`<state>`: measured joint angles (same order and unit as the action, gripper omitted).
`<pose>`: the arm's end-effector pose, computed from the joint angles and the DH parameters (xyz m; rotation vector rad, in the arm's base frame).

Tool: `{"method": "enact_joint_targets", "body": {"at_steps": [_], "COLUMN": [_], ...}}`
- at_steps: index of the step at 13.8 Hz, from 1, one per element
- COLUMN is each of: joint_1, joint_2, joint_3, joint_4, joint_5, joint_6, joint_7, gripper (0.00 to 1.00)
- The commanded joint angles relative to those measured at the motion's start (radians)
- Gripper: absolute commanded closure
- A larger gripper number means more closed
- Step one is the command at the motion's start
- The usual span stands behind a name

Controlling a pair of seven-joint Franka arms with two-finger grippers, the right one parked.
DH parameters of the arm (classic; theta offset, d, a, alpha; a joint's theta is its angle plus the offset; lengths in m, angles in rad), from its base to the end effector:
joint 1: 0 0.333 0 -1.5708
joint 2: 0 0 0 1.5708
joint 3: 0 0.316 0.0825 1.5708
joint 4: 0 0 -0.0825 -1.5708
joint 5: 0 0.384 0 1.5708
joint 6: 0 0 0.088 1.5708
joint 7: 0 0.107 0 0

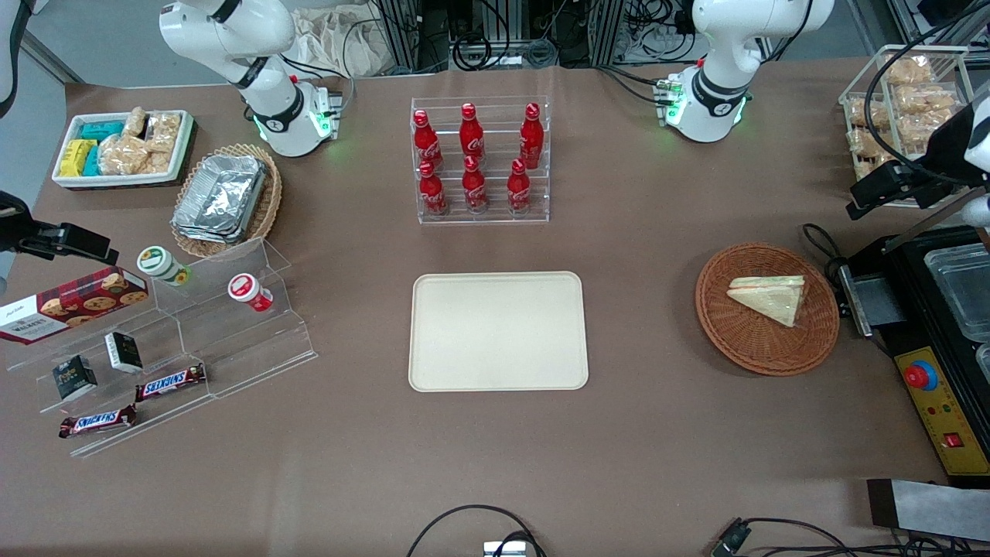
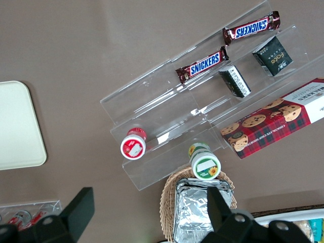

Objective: Place sandwich from basket to tray
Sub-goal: 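Move the left gripper over the wicker basket above the wrapped sandwich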

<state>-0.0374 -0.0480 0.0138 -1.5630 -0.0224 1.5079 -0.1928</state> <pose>0.5331 -0.0149 0.6488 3.1085 0.2615 -0.0149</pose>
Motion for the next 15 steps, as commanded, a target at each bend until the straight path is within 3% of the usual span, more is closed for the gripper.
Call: {"method": "enact_joint_targets", "body": {"at_steps": [1,5,7,9,12,15], "joint_1": [-0.021,-0.022,-0.027,-0.027,-0.019,0.019], "joint_2": [0.007,0.017,0.02,0.029,0.039,0.028], "joint_3": [0.017,0.015,0.011,0.012,0.018,0.02], "joint_4": [0.027,0.029,0.018,0.009,-0.028,-0.113], "joint_5": [0.013,0.021,0.076,0.082,0.084,0.065], "joint_6": [-0.028,-0.028,-0.028,-0.037,-0.038,-0.006], "joint_7": [0.0,-0.007,-0.005,-0.02,-0.214,-0.264], "gripper": [0.0,0.0,0.0,0.0,0.0,0.0]}}
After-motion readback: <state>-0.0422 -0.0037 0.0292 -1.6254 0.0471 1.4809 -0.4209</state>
